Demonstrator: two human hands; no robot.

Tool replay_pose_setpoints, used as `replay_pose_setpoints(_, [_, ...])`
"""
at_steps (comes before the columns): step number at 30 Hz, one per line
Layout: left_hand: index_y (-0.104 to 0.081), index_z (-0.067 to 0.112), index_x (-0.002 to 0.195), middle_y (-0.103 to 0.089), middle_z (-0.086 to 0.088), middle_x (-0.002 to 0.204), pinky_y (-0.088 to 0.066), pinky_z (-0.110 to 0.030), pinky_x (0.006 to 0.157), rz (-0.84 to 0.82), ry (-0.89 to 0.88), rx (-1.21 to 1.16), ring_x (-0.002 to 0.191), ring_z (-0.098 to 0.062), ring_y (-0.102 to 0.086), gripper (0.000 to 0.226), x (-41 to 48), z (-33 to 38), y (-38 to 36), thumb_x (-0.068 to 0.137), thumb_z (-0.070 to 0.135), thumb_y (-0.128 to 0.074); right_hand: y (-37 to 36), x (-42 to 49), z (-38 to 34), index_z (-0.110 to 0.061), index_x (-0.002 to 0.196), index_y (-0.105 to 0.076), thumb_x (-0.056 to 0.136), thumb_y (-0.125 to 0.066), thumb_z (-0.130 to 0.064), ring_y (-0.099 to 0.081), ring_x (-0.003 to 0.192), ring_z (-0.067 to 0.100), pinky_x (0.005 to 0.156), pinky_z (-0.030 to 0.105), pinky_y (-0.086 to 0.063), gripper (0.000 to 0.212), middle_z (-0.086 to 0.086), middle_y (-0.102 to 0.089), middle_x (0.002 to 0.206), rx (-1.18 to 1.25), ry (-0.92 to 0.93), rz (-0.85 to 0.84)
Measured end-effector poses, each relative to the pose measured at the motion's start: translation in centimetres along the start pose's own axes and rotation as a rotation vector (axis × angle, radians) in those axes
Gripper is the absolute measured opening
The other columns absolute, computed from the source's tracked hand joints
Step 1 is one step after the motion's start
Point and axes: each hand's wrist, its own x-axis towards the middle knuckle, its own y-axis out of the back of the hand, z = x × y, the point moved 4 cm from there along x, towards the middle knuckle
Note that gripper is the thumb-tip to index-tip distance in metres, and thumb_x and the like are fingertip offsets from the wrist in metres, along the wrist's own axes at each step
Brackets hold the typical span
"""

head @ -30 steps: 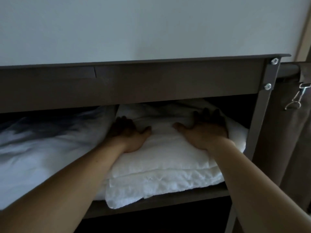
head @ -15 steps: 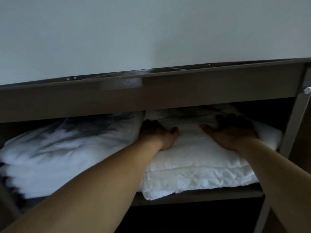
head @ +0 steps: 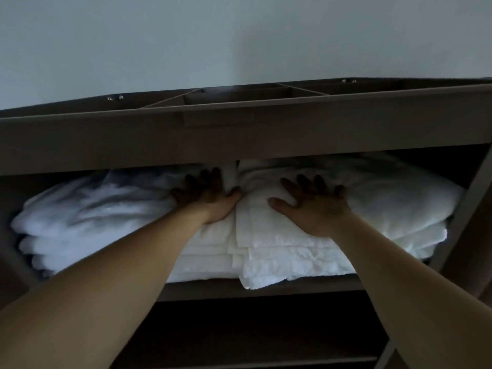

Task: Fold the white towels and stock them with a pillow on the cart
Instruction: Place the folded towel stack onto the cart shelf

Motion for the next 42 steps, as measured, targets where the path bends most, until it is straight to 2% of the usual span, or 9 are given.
replay_pose_setpoints(3, [0.010, 0.033, 0.155, 0.011, -0.002, 0.165, 0.004, -0.058, 0.119, -0.049, -0.053, -0.072, 0.150, -0.036, 0.009, 0.094, -1.0, 0.7, 0.0, 0.082, 0.083, -0.020, -0.8, -1.7, -2.7, -0.047, 0.153, 0.008, 0.087, -0.005, -0.080, 0.010, 0.152, 0.029, 0.117, 0.061, 0.004, 0.076, -0.007, 0.011, 0.166, -0.001, 0.044, 0.049])
replay_pose_setpoints(5, [0.007, 0.037, 0.155, 0.014, -0.001, 0.164, 0.005, -0.058, 0.119, -0.067, -0.120, -0.022, 0.150, -0.036, 0.012, 0.079, -3.2, 2.2, -0.7, 0.091, 0.073, -0.022, -1.3, -3.0, -4.6, -0.045, 0.154, 0.010, 0.084, 0.000, -0.078, 0.014, 0.152, 0.028, 0.118, 0.058, 0.004, 0.078, -0.005, 0.013, 0.166, 0.014, 0.074, 0.054])
replay_pose_setpoints(8, [0.006, 0.037, 0.156, 0.016, 0.001, 0.164, 0.006, -0.055, 0.120, -0.107, -0.252, 0.030, 0.150, -0.033, 0.015, 0.069, -6.9, 3.3, 0.0, 0.098, 0.063, -0.018, -0.2, -4.9, -6.2, -0.037, 0.155, 0.014, 0.067, 0.015, -0.072, 0.018, 0.151, 0.029, 0.118, 0.058, 0.004, 0.095, -0.002, 0.019, 0.165, -0.001, 0.060, -0.075])
replay_pose_setpoints(9, [0.006, 0.034, 0.157, 0.015, 0.002, 0.165, 0.006, -0.052, 0.121, -0.128, -0.306, 0.039, 0.150, -0.030, 0.015, 0.068, -7.8, 2.9, 0.3, 0.099, 0.061, -0.017, 0.2, -6.0, -6.9, -0.033, 0.155, 0.015, 0.068, 0.015, -0.070, 0.020, 0.150, 0.028, 0.119, 0.057, 0.004, 0.095, -0.003, 0.021, 0.164, -0.006, 0.073, -0.124])
replay_pose_setpoints(12, [0.000, 0.028, 0.158, 0.009, 0.002, 0.165, 0.005, -0.046, 0.121, -0.176, -0.453, 0.092, 0.151, -0.021, 0.013, 0.064, -11.9, 0.5, 2.2, 0.102, 0.053, -0.017, 0.7, -10.6, -9.8, -0.027, 0.155, 0.018, 0.091, -0.006, -0.070, 0.024, 0.149, 0.023, 0.121, 0.054, 0.006, 0.081, -0.007, 0.031, 0.157, -0.003, 0.112, -0.218])
replay_pose_setpoints(14, [-0.002, 0.027, 0.158, 0.010, 0.002, 0.165, 0.005, -0.047, 0.122, -0.218, -0.491, 0.104, 0.151, -0.018, 0.014, 0.064, -15.0, -2.0, 3.8, 0.102, 0.054, -0.017, 1.2, -13.7, -11.7, -0.029, 0.155, 0.018, 0.096, -0.015, -0.070, 0.025, 0.149, 0.023, 0.122, 0.055, 0.004, 0.079, -0.006, 0.031, 0.158, -0.005, 0.078, -0.274])
replay_pose_setpoints(20, [-0.002, 0.023, 0.158, 0.010, -0.002, 0.165, -0.003, -0.054, 0.121, -0.272, -0.299, 0.174, 0.151, -0.024, 0.014, 0.070, -23.2, -11.7, 10.4, 0.100, 0.060, -0.015, 5.8, -21.3, -20.6, -0.030, 0.158, 0.001, 0.097, -0.015, -0.070, 0.017, 0.151, 0.028, 0.121, 0.058, -0.003, 0.075, 0.002, 0.014, 0.166, -0.031, 0.144, -0.299])
replay_pose_setpoints(30, [-0.007, 0.024, 0.157, 0.002, 0.000, 0.166, -0.010, -0.054, 0.120, -0.275, -0.019, 0.169, 0.152, -0.023, 0.008, 0.066, -35.9, -28.7, 20.8, 0.101, 0.057, -0.017, 12.2, -30.5, -33.9, -0.028, 0.159, -0.002, 0.101, -0.023, -0.060, 0.017, 0.151, 0.026, 0.121, 0.058, -0.003, 0.069, 0.001, 0.012, 0.166, 0.001, 0.333, -0.319])
replay_pose_setpoints(42, [-0.017, 0.023, 0.156, -0.006, -0.002, 0.165, -0.010, -0.054, 0.120, -0.125, 0.284, 0.092, 0.152, -0.024, 0.004, 0.067, -39.7, -58.3, 28.3, 0.099, 0.057, -0.023, 13.2, -29.1, -64.3, -0.031, 0.158, -0.009, 0.099, -0.022, -0.063, 0.013, 0.152, 0.024, 0.120, 0.060, -0.007, 0.068, 0.000, 0.005, 0.167, -0.038, 0.613, -0.247])
